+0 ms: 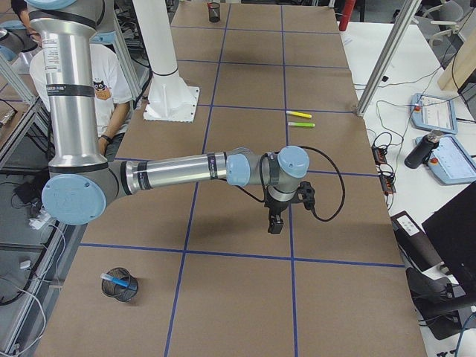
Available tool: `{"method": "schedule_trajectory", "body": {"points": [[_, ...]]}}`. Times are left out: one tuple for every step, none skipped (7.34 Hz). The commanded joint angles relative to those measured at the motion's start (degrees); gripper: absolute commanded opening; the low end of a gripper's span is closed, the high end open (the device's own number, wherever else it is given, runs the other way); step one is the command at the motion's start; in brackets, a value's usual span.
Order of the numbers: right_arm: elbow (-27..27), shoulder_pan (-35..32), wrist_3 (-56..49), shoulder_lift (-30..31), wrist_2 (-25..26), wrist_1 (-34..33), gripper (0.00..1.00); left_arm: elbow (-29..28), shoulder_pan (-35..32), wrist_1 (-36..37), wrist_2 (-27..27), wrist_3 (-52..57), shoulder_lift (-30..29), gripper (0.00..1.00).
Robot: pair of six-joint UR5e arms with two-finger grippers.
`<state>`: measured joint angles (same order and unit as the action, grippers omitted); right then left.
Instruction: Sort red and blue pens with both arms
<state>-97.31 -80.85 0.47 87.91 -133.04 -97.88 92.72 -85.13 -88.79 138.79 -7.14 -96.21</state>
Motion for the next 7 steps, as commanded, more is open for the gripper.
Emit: {"method": "schedule_trajectory", "body": {"points": [[-1.22, -0.01, 0.32, 0.33, -0.03, 0.05, 1.00, 0.62, -0.04, -0.15, -0.10, 0.03, -0.03, 1.00], [-1.57, -0.01, 0.32, 0.33, 0.15, 0.05, 1.00, 0.62, -0.04, -0.33, -0.10, 0.03, 0.32, 1.00], [-1.48, -0.01, 0.32, 0.41, 0.15, 0.05, 1.00, 0.53, -0.04, -1.46, -0.10, -0.06, 0.50, 1.00], [-1.57, -0.01, 0.32, 0.33, 0.15, 0.05, 1.00, 0.09, -0.04, -1.91, -0.10, 0.02, 0.58, 1.00], [-1.57, -0.01, 0.32, 0.33, 0.15, 0.05, 1.00, -0.08, 0.05, -1.91, -0.10, 0.03, 0.59, 1.00], [-1.57, -0.01, 0.32, 0.33, 0.06, 0.05, 1.00, -0.09, 0.05, -1.91, -0.10, 0.03, 0.67, 1.00], [-1.57, -0.01, 0.32, 0.41, -0.03, 0.05, 1.00, -0.09, 0.05, -1.91, -0.10, -0.06, 0.67, 1.00]]}}
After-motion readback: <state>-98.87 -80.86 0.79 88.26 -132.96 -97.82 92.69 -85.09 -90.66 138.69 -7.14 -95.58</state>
